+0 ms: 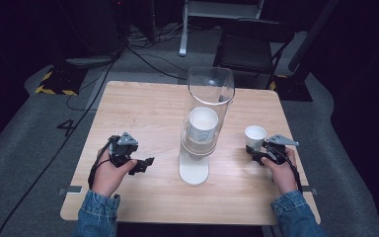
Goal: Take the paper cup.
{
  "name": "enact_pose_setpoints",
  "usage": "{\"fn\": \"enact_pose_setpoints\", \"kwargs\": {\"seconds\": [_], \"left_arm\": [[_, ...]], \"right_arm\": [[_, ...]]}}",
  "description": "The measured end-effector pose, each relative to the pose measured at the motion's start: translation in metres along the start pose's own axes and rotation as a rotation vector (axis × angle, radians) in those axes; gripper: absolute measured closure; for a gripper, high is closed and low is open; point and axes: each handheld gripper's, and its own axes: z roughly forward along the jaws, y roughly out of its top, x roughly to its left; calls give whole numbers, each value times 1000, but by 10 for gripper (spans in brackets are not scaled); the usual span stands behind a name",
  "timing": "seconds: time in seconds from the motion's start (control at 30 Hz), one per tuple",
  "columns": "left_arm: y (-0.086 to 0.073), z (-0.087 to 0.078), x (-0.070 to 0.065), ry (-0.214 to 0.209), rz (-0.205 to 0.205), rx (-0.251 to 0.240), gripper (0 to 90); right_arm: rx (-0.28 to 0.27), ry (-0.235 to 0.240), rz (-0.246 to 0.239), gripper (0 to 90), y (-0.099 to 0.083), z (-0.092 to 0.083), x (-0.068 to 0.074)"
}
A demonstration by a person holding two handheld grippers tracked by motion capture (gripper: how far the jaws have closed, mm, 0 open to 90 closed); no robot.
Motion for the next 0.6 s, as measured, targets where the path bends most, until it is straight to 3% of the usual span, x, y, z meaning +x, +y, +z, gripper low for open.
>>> {"fn": "enact_pose_setpoints", "kwargs": {"seconds": [0.1, 0.37, 0.5, 0.53, 0.6], "left_arm": [[0, 0, 1, 4, 17, 4, 206], [0, 1, 1, 0, 8, 2, 207], [0, 1, 0, -3, 8, 3, 207], [0, 1, 0, -9, 3, 6, 207], [0, 2, 0, -9, 3, 6, 207]], "right_arm": [[10, 8, -1, 326, -2, 4, 1], [45, 17, -20, 317, -4, 8, 6], [63, 18, -21, 261, -6, 8, 7], [65, 10, -5, 183, -7, 8, 8], [68, 0, 10, 164, -7, 8, 8]]}}
